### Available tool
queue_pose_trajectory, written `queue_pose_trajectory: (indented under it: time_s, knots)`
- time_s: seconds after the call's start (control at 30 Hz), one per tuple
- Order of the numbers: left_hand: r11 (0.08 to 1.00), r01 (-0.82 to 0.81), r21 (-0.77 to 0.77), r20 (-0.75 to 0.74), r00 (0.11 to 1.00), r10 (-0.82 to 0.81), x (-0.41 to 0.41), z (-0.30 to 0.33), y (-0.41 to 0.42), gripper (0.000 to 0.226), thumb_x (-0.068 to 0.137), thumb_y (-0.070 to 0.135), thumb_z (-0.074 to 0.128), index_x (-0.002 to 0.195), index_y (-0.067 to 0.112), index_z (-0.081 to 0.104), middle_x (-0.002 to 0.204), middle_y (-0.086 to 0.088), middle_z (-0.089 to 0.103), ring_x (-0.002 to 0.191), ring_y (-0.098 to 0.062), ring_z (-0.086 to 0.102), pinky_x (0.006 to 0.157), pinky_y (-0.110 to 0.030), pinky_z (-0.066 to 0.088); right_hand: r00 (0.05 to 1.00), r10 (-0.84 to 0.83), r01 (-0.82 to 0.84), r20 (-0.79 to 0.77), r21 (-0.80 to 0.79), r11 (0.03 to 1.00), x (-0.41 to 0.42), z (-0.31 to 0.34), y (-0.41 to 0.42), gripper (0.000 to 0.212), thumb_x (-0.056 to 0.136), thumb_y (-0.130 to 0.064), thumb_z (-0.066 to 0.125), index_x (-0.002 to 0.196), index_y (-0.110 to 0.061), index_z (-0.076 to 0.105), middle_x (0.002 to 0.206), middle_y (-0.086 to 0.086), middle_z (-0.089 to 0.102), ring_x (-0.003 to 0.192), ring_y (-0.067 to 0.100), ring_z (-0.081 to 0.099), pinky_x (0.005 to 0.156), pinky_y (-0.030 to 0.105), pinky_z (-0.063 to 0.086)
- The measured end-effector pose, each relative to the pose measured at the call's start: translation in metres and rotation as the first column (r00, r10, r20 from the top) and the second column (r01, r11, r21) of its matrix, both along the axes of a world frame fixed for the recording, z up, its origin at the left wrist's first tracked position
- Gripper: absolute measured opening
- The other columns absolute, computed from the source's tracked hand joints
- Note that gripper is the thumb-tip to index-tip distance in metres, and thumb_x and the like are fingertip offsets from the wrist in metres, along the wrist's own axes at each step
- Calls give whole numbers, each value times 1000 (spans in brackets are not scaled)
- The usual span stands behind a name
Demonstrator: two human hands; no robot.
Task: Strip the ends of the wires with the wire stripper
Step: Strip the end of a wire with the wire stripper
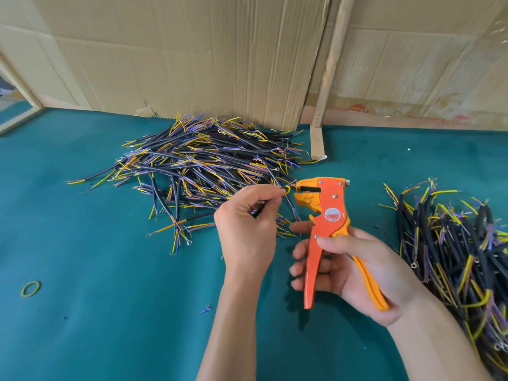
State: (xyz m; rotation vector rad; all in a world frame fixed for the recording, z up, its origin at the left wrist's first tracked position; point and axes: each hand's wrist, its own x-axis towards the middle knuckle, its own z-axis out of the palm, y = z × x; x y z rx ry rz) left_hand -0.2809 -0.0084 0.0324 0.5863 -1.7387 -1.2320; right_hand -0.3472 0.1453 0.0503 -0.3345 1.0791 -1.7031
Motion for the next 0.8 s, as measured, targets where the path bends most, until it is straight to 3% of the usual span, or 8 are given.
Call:
queue_pose_trajectory:
  time_s: [0.1, 0.43, 0.8]
  knots:
    - [1000, 8, -8, 17, 1000, -8, 0, 0, 1, 25, 83, -6, 74, 82, 19, 80, 79, 12, 75, 72, 1, 65, 67, -9, 42, 1000, -3, 3, 2, -26, 1000, 2, 1, -3, 52, 72, -12, 77, 120, 5, 66, 91, 26, 63, 77, 43, 66, 70, 51, 58]
    - [999, 28, -34, 40, 999, -26, 1, 1, 2, 25, 82, -7, 73, 82, 16, 81, 82, 10, 76, 78, -3, 69, 71, -12, 47, 999, -16, 16, -30, 0, 1000, 4, 2, -5, 25, 77, -12, 77, 99, -5, 69, 80, 20, 57, 65, 36, 60, 61, 47, 56]
    - [999, 43, -32, 59, 997, -41, 1, 1, 1, 25, 82, -7, 73, 82, 17, 80, 82, 11, 76, 80, -3, 69, 73, -13, 48, 996, -59, 62, -62, 50, 997, 4, 2, -6, 24, 80, -20, 76, 90, -7, 58, 68, 15, 51, 51, 30, 52, 50, 40, 51]
